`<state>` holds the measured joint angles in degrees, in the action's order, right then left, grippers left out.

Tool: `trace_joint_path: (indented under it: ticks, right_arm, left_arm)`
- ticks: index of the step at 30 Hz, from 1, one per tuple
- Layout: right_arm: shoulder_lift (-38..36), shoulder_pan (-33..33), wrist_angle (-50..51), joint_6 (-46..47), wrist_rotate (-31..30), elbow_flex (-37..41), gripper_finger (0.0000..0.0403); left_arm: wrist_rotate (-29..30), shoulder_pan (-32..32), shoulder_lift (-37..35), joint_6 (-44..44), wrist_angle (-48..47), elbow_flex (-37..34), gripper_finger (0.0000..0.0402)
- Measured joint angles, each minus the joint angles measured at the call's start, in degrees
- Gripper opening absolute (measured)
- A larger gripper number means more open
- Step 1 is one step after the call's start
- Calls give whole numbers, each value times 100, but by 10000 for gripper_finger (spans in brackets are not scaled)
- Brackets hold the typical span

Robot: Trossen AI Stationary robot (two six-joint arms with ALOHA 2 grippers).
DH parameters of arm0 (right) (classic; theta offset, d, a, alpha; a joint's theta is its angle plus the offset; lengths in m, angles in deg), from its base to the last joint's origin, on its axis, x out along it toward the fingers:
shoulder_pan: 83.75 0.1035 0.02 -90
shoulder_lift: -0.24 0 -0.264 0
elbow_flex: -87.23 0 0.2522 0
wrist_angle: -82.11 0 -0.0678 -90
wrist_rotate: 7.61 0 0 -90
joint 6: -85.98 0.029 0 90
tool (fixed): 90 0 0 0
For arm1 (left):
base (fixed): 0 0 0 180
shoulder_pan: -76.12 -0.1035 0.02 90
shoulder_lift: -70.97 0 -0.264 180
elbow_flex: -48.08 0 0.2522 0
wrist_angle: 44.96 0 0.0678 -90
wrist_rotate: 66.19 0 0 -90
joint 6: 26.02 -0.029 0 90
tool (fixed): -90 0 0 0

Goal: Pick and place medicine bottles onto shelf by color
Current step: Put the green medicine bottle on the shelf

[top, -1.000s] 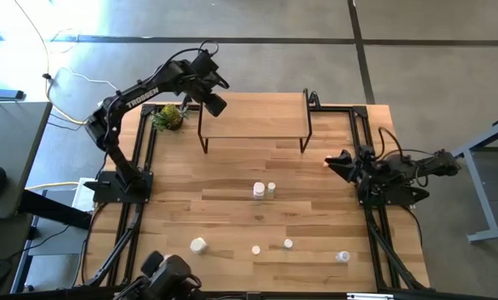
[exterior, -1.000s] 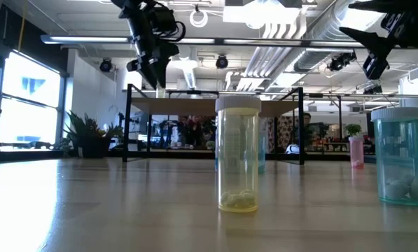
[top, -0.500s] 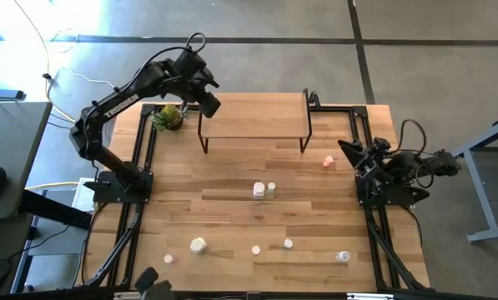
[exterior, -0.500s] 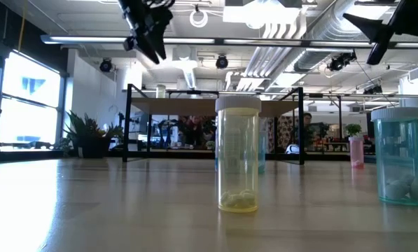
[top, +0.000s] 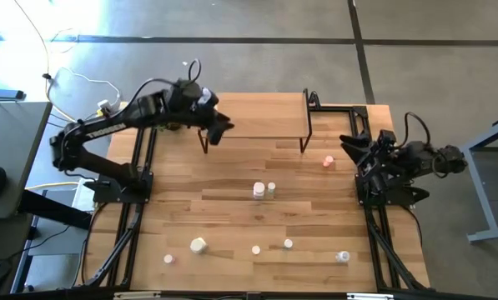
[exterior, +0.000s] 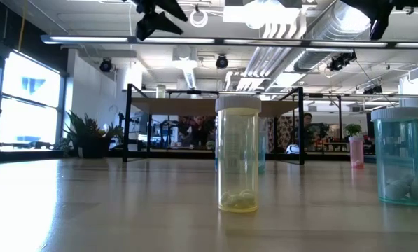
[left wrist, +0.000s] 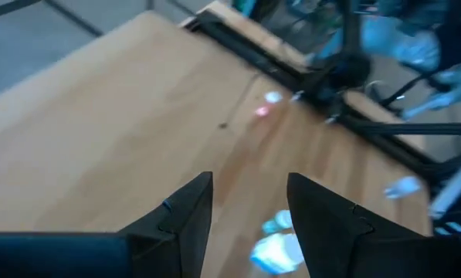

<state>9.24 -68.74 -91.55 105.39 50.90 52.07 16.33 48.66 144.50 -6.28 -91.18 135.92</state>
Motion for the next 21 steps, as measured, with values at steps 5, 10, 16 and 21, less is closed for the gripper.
trace_joint_path:
  ticks: [5, 10, 16, 21]
  right_arm:
    - [608, 0, 946, 1, 4, -793, 224]
    - [1300, -2, 1653, -48, 33, -1442, 249]
    - [2050, 0, 2663, 146, 915, -2008, 252]
    - [2643, 2, 2824, 416, 2250, -2063, 252]
  left_arm:
    - [5, 517, -302, 309, 1084, -778, 156]
    - [297, 1015, -440, 560, 1816, -1355, 156]
    - [871, 1614, -448, 814, 2137, -1738, 156]
    - [1404, 2074, -448, 979, 2176, -1812, 156]
